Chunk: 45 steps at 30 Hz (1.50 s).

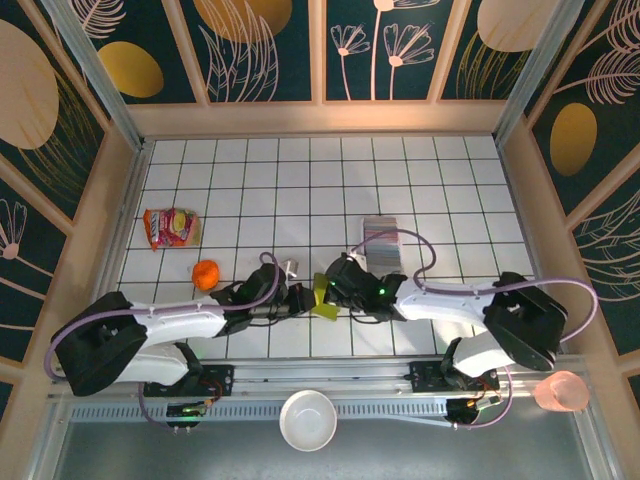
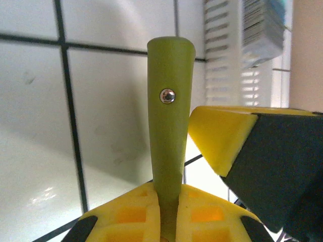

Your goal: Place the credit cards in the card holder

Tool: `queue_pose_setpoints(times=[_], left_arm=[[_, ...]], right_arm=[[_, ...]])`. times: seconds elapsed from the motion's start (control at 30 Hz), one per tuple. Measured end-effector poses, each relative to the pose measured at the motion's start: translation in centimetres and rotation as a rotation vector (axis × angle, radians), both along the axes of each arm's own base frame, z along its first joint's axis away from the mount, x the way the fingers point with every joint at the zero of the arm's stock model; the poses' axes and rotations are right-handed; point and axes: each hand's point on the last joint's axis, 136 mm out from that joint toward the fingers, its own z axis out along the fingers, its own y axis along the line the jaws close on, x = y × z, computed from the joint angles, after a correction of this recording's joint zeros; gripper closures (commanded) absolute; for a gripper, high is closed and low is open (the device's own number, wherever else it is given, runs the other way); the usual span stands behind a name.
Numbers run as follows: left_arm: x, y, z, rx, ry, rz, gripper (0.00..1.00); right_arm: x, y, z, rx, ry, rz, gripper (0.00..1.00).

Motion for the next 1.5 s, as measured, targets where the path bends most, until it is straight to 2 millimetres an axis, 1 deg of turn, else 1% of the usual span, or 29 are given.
queue_pose_setpoints(times=[0.07,0.13,0.17,0.2,0.23,0.27,0.33,0.37,0.43,0.47,0.5,0.53,0.57,0.67,0.7,0.77,0.87,0.97,1.07,1.3,1.5], left_arm=[[0.6,-0.2,1.4,-0.011,-0.04,0.006,1.0],[1.1,-0.4,2.4,-0.02,-0.073,0.012,1.0],[1.5,0.1,2.6,0.016,-0.1,0.025,1.0],[1.8,0.9,3.0,0.055,-0.133,0.042,1.0],[2.2,1.6,3.9,0.08,-0.177,0.058,1.0],[2.7,2.3,5.1,0.098,-0.232,0.078,1.0],[3.9,3.3,7.7,0.129,-0.338,0.123,1.0],[4.6,3.9,8.9,0.153,-0.392,0.148,1.0],[5.8,4.7,10.7,0.203,-0.474,0.189,1.0],[6.3,5.2,11.4,0.231,-0.508,0.208,1.0],[6.7,5.7,11.9,0.262,-0.539,0.225,1.0],[7.0,6.0,12.2,0.29,-0.56,0.235,1.0],[7.3,6.4,12.5,0.315,-0.579,0.241,1.0],[7.6,6.9,13.0,0.361,-0.619,0.243,1.0],[7.6,6.8,13.1,0.364,-0.627,0.238,1.0],[7.5,6.8,13.3,0.364,-0.64,0.221,1.0],[7.3,6.3,14.0,0.335,-0.657,0.199,1.0],[7.1,5.8,14.5,0.304,-0.667,0.177,1.0],[6.9,5.3,14.7,0.28,-0.668,0.157,1.0],[6.7,4.7,14.3,0.269,-0.656,0.129,1.0],[6.7,4.5,14.5,0.255,-0.653,0.131,1.0]], right_arm=[[0.3,0.1,1.5,0.026,-0.038,0.003,0.77],[0.7,0.2,2.5,0.043,-0.065,0.0,0.67],[1.0,0.0,3.1,0.031,-0.102,0.001,0.64],[1.4,-0.5,4.3,0.022,-0.153,0.003,0.57],[1.8,-0.8,5.6,0.031,-0.199,-0.002,0.47],[2.3,-1.2,7.6,0.048,-0.267,-0.008,0.41],[3.3,-1.9,11.8,0.099,-0.405,-0.025,0.33],[3.7,-2.1,13.8,0.121,-0.474,-0.03,0.3],[4.4,-2.5,17.0,0.153,-0.59,-0.033,0.29],[4.6,-2.6,18.0,0.159,-0.632,-0.028,0.29],[4.8,-2.6,18.6,0.162,-0.661,-0.023,0.24],[5.0,-2.6,18.9,0.161,-0.674,-0.014,0.23],[5.2,-2.5,18.7,0.153,-0.675,0.0,0.25],[6.4,-2.1,17.6,0.159,-0.613,0.042,0.37],[7.2,-1.9,17.2,0.175,-0.578,0.052,0.38],[7.9,-1.6,16.2,0.204,-0.521,0.071,0.38],[7.4,-0.3,14.7,0.243,-0.439,0.129,0.38],[6.6,0.7,13.8,0.274,-0.382,0.177,0.41],[6.3,1.5,13.8,0.299,-0.353,0.205,0.42],[6.7,2.9,15.1,0.339,-0.351,0.228,0.44],[6.9,3.9,14.4,0.326,-0.33,0.239,0.44]])
